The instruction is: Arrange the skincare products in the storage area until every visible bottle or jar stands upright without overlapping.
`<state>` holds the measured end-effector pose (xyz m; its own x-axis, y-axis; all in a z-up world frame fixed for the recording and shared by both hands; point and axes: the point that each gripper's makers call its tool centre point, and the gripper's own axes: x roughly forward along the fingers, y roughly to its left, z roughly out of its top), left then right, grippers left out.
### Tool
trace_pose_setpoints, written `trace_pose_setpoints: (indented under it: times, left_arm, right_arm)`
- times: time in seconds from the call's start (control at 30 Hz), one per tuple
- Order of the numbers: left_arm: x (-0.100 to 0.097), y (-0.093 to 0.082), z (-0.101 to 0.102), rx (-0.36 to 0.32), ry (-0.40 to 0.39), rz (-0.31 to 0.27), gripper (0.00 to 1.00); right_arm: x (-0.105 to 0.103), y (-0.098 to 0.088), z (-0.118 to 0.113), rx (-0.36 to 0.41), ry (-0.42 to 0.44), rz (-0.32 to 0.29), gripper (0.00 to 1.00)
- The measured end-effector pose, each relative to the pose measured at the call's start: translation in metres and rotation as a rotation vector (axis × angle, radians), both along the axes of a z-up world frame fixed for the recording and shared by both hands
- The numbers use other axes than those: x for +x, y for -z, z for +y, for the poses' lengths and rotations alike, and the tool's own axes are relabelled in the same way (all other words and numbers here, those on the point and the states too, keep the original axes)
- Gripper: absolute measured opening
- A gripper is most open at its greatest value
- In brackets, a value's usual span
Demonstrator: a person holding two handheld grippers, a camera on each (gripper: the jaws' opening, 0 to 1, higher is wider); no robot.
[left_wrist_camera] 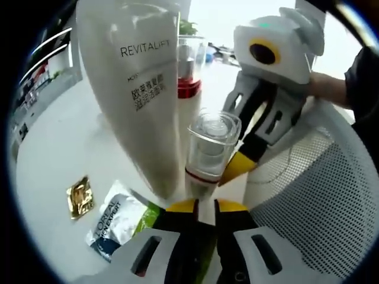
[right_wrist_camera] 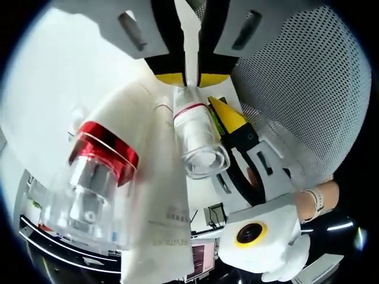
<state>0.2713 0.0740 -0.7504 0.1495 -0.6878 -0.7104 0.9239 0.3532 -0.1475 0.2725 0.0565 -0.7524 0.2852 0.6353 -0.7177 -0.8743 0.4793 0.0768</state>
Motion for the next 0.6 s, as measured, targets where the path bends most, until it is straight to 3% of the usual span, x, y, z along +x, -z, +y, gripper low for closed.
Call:
trace_pose_setpoints:
  times: [0.6]
  left_arm:
    - [0.0041, 0.0036, -0.0015, 0.000, -0.011, 0.010, 0.06]
  right_arm:
    - [0.0041, 0.0031, -0.0015, 0.006, 0.028, 0.013, 0.06]
